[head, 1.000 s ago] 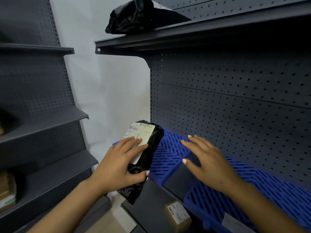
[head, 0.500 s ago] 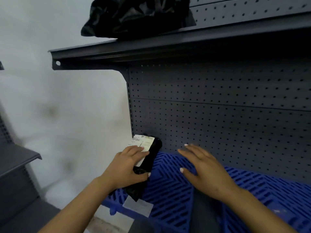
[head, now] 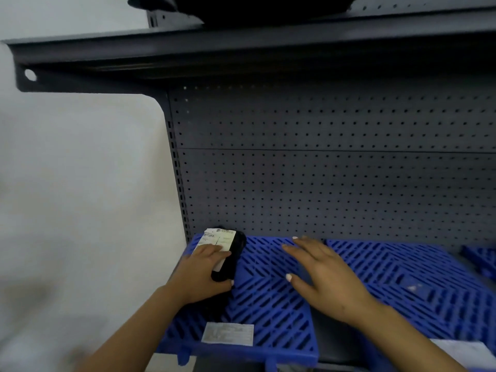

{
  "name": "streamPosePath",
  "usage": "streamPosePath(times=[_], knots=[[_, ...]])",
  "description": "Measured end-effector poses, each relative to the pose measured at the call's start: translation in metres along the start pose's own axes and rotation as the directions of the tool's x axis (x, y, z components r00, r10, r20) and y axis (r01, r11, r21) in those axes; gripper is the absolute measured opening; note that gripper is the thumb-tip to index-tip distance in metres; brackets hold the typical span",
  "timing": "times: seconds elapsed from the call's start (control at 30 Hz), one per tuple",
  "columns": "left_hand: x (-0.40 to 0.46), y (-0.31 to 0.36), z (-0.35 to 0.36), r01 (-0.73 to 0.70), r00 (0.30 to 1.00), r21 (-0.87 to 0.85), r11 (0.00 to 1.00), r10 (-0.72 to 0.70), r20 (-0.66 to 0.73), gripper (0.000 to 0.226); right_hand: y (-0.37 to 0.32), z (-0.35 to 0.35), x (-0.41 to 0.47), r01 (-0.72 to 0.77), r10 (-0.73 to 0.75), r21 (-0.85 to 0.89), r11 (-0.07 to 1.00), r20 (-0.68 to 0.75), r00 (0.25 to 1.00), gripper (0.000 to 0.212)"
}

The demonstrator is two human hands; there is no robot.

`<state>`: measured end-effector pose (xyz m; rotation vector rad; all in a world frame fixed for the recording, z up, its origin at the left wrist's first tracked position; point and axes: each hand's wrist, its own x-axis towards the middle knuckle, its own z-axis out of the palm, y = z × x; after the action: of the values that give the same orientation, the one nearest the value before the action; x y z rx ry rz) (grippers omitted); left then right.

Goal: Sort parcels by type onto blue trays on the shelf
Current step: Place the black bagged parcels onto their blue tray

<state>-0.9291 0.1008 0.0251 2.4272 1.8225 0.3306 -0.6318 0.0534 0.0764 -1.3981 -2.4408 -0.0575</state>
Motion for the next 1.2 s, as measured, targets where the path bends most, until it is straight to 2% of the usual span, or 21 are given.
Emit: streamPosePath(times=[0.2,0.27,0.33,0.4,0.5,0.67,0.93,1.2], knots=[[0.004,0.001,-0.004,0.007,0.994,0.075,0.997,-0.015,0.107,0.080,-0.004,-0.001,-0.014,-0.023,0.023,-0.022,0.999,0.006,1.000,0.072],[0.000,0.008,-0.008,0.013,0.992,0.123,0.992,-0.028,0.124,0.083,-0.003,-0.004,-0.017,-0.025,0.025,-0.022,0.999,-0.007,1.000,0.070],[-0.005,0.019,-0.015,0.015,0.996,0.136,0.991,-0.026,0.083,0.093,-0.003,-0.010,-0.021,-0.025,0.024,-0.019,1.000,-0.016,1.000,0.068],[-0.013,0.033,-0.022,-0.005,1.000,0.112,0.994,0.007,-0.014,0.099,-0.004,-0.016,-0.027,-0.014,0.013,-0.017,1.000,-0.030,0.999,0.071],[-0.028,0.054,-0.028,-0.031,0.993,0.109,0.994,0.044,-0.114,0.095,-0.005,-0.023,-0.042,0.014,-0.015,-0.025,1.000,-0.032,0.999,0.076],[-0.060,0.088,-0.024,-0.018,0.987,0.081,0.997,0.031,-0.159,0.088,0.003,-0.032,-0.074,0.078,-0.078,-0.020,0.997,-0.011,0.997,0.074],[-0.090,0.209,-0.058,-0.100,0.940,0.093,0.991,0.124,-0.318,0.076,0.046,-0.089,-0.145,0.117,-0.118,-0.018,0.993,-0.096,0.988,0.068],[-0.097,0.357,-0.113,-0.219,0.890,0.165,0.962,0.267,-0.371,0.079,0.104,-0.178,-0.218,0.082,-0.095,-0.069,0.994,-0.224,0.970,0.070]])
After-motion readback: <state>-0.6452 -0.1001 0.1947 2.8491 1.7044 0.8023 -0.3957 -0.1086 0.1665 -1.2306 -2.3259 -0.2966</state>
